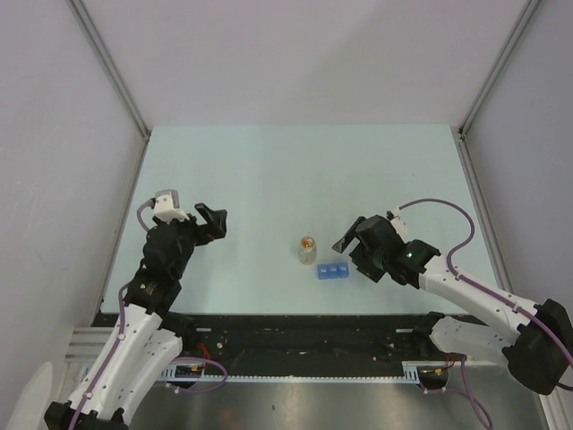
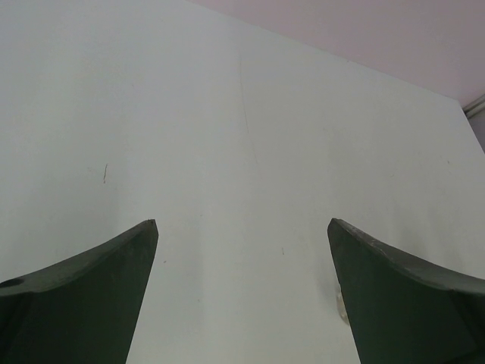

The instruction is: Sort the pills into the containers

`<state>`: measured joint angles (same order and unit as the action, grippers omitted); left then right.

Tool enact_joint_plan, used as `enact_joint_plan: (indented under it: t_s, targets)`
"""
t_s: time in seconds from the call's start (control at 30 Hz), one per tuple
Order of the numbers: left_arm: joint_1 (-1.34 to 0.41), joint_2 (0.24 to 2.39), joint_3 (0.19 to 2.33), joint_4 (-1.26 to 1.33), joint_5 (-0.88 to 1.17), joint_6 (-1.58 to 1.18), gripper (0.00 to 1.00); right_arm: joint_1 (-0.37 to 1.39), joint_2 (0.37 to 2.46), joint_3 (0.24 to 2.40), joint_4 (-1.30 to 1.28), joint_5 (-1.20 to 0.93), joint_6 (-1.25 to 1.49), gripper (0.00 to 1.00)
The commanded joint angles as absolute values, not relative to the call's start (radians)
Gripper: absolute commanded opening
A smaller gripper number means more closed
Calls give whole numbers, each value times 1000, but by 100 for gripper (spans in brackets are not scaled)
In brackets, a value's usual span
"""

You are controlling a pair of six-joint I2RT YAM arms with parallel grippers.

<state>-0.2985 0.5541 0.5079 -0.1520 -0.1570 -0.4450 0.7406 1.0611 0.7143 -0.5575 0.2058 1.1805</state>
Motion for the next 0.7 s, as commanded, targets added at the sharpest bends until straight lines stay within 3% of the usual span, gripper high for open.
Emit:
enact_joint_plan:
  t_s: [0.0, 0.13, 0.67]
  targets:
    - [-305, 545, 529, -169, -114, -433, 100, 784, 1038, 718, -613, 319, 1578, 100]
    - [-310, 545, 528, -173, -101, -436, 100, 831, 1077, 726, -675, 397, 1712, 100]
    - [-321, 543, 532, -195, -109, -434, 100, 764, 1348, 729, -537, 287, 1810, 99]
